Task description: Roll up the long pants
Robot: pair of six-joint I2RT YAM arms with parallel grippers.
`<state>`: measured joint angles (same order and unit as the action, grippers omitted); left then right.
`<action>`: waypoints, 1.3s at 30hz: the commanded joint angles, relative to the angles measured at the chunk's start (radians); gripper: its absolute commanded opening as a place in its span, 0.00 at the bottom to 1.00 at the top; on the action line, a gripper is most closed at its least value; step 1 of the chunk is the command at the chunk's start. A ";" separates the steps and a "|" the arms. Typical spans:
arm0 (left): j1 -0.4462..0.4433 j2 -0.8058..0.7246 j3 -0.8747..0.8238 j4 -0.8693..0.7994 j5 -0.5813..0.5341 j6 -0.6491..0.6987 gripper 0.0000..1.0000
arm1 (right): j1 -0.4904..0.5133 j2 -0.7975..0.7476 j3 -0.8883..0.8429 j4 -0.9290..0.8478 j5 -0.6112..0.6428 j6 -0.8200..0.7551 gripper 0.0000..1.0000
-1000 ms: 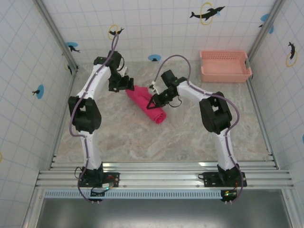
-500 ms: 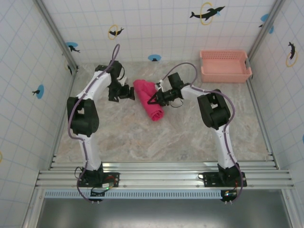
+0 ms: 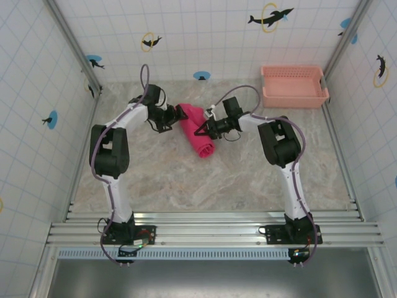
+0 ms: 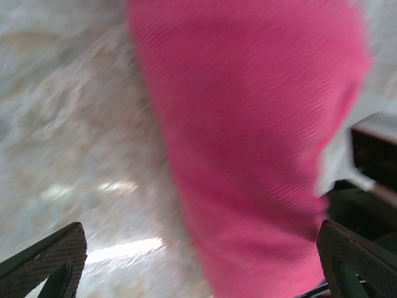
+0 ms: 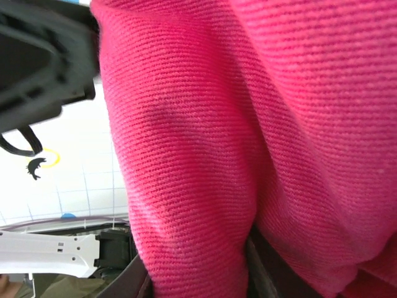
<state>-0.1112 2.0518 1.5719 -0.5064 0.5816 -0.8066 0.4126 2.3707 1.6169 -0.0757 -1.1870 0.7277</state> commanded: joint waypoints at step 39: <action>-0.121 0.414 0.492 0.394 0.214 -0.488 0.00 | -0.555 -0.488 -0.331 -0.595 0.318 -0.415 0.52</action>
<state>-0.2386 2.4630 1.9656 -0.2779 0.7551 -1.1706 -0.1253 2.0132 1.3384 -0.5968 -0.9745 0.3820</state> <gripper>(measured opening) 0.290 0.523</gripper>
